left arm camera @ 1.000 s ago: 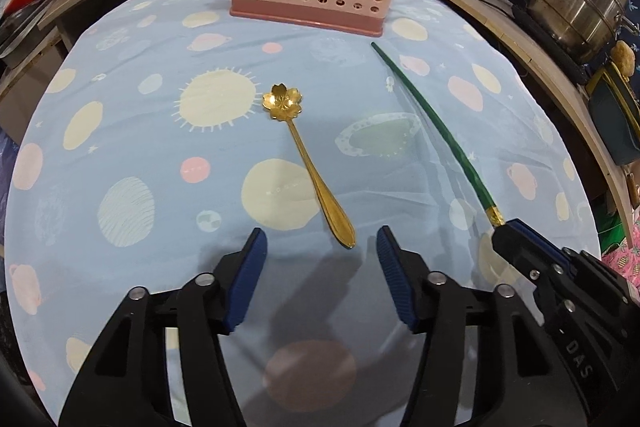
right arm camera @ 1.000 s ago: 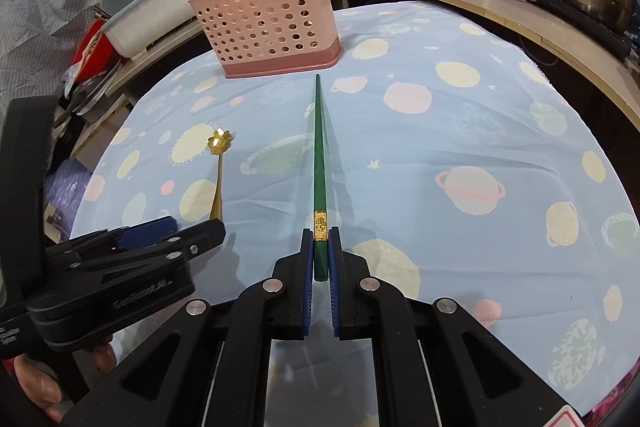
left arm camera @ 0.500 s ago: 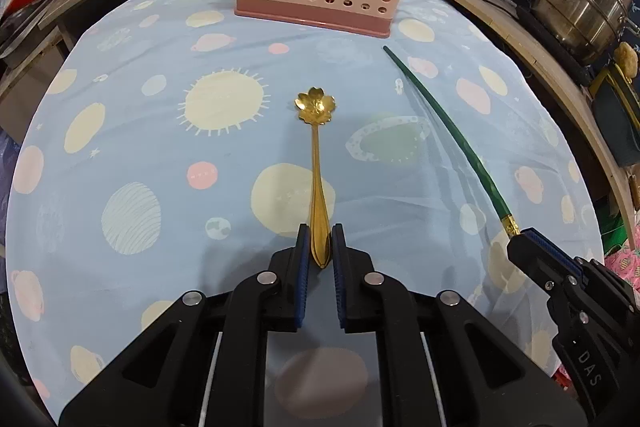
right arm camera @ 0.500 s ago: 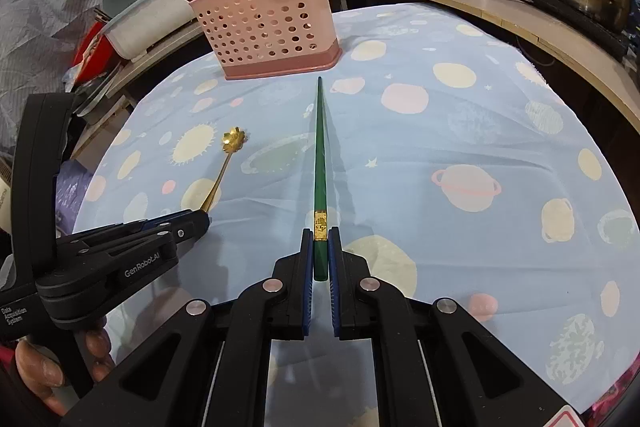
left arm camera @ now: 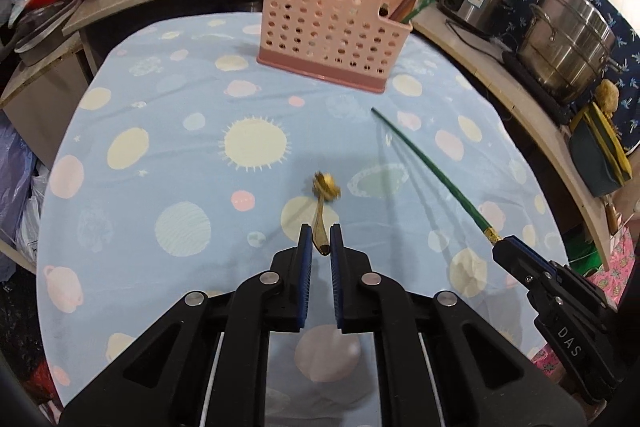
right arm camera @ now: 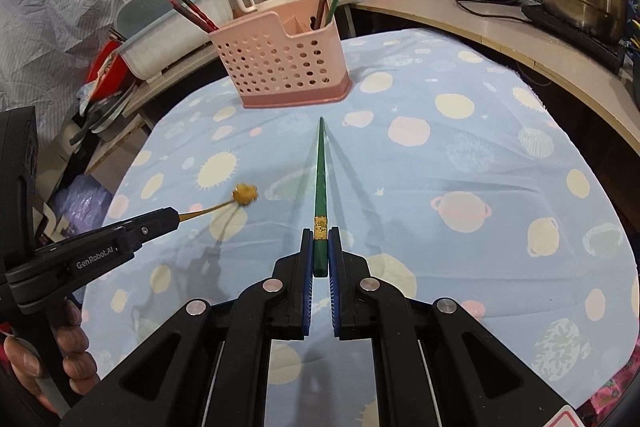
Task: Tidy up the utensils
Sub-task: 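Lift the green chopstick and gold spoon and carry them over the pink holder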
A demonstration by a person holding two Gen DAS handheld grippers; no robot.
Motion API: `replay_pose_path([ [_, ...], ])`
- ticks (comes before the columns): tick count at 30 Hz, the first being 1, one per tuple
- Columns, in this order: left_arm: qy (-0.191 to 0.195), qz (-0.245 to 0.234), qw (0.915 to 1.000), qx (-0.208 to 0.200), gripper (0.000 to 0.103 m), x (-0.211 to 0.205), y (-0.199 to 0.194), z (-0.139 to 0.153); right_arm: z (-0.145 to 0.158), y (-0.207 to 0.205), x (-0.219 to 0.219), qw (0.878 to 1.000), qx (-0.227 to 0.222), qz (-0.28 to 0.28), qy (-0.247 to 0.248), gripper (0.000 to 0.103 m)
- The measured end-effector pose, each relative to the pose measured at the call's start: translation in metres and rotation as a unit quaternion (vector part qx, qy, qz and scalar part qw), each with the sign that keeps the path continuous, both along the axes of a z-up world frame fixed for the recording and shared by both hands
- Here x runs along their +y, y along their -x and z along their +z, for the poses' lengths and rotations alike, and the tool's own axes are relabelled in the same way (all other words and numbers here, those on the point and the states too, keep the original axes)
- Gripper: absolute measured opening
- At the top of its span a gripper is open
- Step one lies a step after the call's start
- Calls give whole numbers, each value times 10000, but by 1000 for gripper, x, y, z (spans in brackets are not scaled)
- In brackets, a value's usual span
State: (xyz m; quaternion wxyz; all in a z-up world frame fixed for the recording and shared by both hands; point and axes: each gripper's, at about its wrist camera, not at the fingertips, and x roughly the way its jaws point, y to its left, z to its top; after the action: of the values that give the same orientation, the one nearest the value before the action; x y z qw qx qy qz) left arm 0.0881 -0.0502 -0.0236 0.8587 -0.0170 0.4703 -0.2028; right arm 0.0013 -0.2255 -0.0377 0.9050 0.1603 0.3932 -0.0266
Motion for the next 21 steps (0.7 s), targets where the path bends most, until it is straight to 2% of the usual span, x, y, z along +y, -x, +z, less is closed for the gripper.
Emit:
replay_pose_path([
  [2,63,30,9999,-84,1,4,-1,10,7,1,0,10000,-80,8,-5,7],
  [13,94,47,9988,-478,1,7,-11,48,43,0,-3,9988,-470,33,-125,7],
  [21,37,54,9962,-865,1,4,-20,89,87,-9,-14,9953,-944,9,-219,7],
])
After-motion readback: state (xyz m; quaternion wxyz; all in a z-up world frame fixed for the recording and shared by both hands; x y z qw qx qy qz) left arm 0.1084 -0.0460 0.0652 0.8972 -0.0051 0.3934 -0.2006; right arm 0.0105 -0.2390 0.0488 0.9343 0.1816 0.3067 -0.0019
